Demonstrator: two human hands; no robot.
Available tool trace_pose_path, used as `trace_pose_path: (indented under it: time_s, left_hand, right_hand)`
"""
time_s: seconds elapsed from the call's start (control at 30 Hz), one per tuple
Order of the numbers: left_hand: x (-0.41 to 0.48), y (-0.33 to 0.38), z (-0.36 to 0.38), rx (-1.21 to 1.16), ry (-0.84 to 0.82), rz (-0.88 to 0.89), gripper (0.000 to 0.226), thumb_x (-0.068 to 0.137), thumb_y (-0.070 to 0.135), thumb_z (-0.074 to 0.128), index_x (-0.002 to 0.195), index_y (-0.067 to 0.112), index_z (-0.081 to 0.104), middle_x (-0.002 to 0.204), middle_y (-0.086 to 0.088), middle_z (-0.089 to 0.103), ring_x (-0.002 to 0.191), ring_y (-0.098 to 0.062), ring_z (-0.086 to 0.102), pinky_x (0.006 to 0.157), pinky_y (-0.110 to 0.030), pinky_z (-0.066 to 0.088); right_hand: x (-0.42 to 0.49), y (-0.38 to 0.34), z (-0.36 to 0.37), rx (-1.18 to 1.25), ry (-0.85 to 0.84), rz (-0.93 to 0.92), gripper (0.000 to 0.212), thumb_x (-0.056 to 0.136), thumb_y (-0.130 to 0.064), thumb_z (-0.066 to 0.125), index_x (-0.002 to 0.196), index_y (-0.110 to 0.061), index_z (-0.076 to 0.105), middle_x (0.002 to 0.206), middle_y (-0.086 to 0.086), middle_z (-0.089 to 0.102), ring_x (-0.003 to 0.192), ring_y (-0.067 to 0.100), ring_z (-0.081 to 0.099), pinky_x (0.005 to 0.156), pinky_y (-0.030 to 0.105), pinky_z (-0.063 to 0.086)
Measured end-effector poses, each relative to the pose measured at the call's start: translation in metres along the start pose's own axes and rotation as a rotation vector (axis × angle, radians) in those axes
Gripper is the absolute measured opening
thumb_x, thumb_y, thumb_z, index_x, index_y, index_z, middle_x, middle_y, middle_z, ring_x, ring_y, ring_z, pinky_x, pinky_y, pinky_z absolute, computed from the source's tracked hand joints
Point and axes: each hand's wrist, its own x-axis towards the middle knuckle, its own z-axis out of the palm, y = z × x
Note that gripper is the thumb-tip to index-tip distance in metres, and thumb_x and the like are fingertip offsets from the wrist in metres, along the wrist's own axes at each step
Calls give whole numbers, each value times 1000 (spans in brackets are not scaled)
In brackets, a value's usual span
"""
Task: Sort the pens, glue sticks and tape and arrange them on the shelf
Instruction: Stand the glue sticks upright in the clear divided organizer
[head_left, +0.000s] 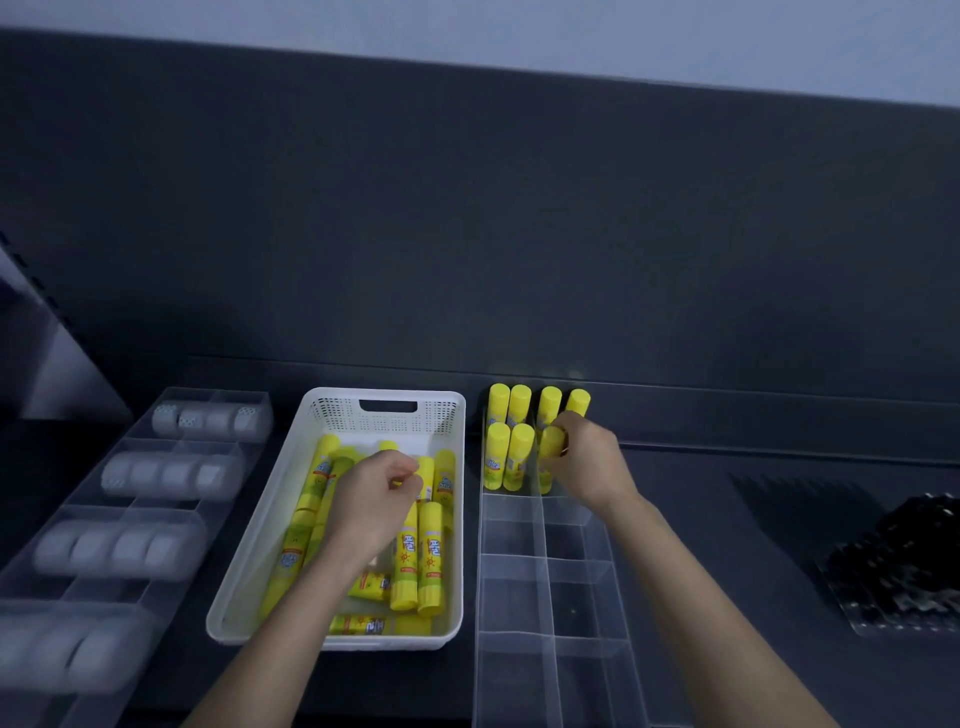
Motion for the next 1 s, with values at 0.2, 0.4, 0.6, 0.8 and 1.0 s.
trace_pose_path:
  time_s: [0.2,0.4,0.6,0.8,1.0]
  left_hand:
    - [-12,5,-5,451,-233,-99,57,80,44,66,125,14,50,122,-8,53,109,-25,55,86,-31,47]
    - [-29,12,10,646,-330,-116,60,77,34,65,125,19,34,127,-8,32,105,-31,56,78,-37,50]
    - [-33,8,1,239,-132,-79,74,75,17,70,139,13,33,114,-7,55,89,-19,54,74,-29,45]
    - [-46,27,1,190,-164,245,86,78,12,65,149,23,18,141,-1,44,120,-20,48,82,-18,34]
    - [-48,22,9,67,-228,316,84,84,28,69,148,23,17,141,14,25,132,-2,27,97,-11,20]
  right_hand:
    - [-12,-1,-9,22,63,-14,32,83,0,56,115,-6,53,101,14,60,87,30,56,69,35,48]
    - [-45,-24,1,280,335,-89,33,87,0,56,118,-9,60,106,6,65,97,18,61,77,22,43]
    - [-64,-40,21,463,180,-69,19,86,-4,61,103,-10,66,86,-3,65,81,13,61,70,9,44]
    - [-67,-60,23,618,-139,-72,14,79,-21,75,88,-12,68,78,6,66,70,9,56,69,34,49]
    - [-70,-51,10,692,-63,-45,11,80,-16,74,81,-8,67,64,-5,59,58,5,50,58,21,42]
